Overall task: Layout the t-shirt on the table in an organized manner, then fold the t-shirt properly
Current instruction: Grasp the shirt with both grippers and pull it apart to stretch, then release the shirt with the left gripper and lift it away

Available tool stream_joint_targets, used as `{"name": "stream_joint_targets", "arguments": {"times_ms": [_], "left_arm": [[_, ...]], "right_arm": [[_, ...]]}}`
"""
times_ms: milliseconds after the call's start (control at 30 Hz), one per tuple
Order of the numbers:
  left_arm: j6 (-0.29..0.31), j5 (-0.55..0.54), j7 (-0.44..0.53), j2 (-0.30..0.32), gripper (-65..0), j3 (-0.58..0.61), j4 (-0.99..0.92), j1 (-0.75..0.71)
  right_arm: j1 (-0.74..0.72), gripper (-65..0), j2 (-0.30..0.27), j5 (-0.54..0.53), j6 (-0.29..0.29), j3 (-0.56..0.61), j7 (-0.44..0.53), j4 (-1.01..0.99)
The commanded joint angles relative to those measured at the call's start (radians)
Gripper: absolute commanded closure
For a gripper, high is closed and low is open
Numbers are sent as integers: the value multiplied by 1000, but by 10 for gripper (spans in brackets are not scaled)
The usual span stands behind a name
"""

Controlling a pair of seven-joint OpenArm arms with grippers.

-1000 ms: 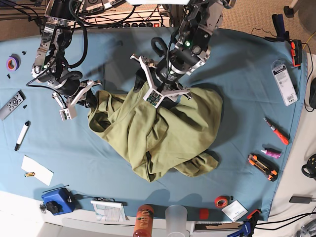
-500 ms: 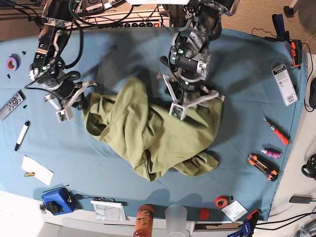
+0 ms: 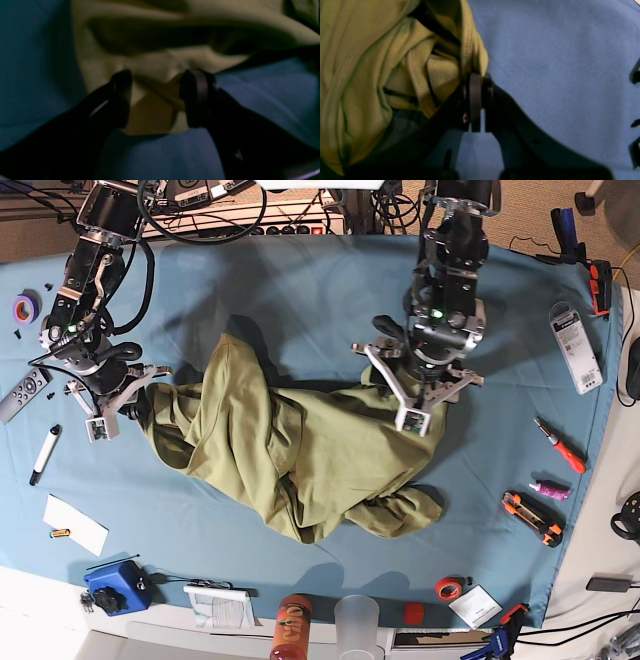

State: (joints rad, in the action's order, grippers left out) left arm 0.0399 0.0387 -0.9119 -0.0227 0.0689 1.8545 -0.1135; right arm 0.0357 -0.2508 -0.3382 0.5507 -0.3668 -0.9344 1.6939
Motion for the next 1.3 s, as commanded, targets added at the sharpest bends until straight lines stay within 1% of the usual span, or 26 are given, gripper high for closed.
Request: {"name": "stream_joint_targets", "arguments": {"times_ms": [0, 33, 100, 200, 233, 333, 433, 500, 600, 700, 833, 900, 967, 1033, 1100, 1167, 1200, 1267], "left_arm": [[14, -14, 21, -7, -334, -10, 19, 14], [14, -21, 21, -8, -313, -18, 18, 14], [14, -25, 21, -8, -231, -22, 16, 13], [14, -24, 21, -8, -37, -19, 14, 14], [14, -24, 21, -8, 0, -20, 14, 14], [12, 6, 21, -7, 0, -20, 15, 14], [2, 48, 21, 0, 0, -20, 18, 18], [3, 46, 21, 25, 0, -20, 21, 33], [3, 47, 21, 83, 0, -20, 22, 72], [3, 46, 20, 133, 0, -20, 22, 113], [3, 48, 18, 166, 0, -20, 22, 129], [3, 66, 21, 176, 0, -29, 22, 131], [2, 73, 18, 183, 0, -51, 23, 134], [2, 62, 8, 190, 0, -80, 27, 132], [3, 22, -19, 196, 0, -112, 35, 129], [7, -19, -49, 203, 0, -142, 45, 124], [11, -29, -62, 203, 0, -156, 50, 117], [11, -45, -66, 203, 0, -185, 62, 89]], "right_arm": [[-16, 0, -15, -9, 2, -6, 23, 14], [-16, 0, -15, -8, 2, -6, 24, 14], [-16, 0, -15, -8, 2, -6, 25, 14], [-16, 0, -16, -8, 2, -6, 32, 14], [-16, 0, -18, -8, 2, -6, 39, 14], [-18, 0, -47, -8, 2, -6, 65, 14], [-34, 0, -98, -4, 2, -8, 82, 14], [-62, 0, -136, -5, 2, -8, 83, 14], [-122, 0, -193, -5, 1, -8, 85, 14], [-182, 0, -232, -8, 1, -8, 87, 13], [-216, 0, -243, -8, 2, -8, 87, 9], [-217, 0, -243, 6, 2, -8, 99, -13], [-229, 0, -243, 21, -11, -8, 98, -51], [-236, 0, -243, -6, -31, -8, 81, -84], [-232, 0, -243, -89, -27, -8, 34, -84], [-232, 0, -243, -161, -10, -8, -26, -72], [-232, 0, -243, -182, -8, -8, -61, -64], [-232, 0, -243, -192, -8, -9, -123, -50]]}}
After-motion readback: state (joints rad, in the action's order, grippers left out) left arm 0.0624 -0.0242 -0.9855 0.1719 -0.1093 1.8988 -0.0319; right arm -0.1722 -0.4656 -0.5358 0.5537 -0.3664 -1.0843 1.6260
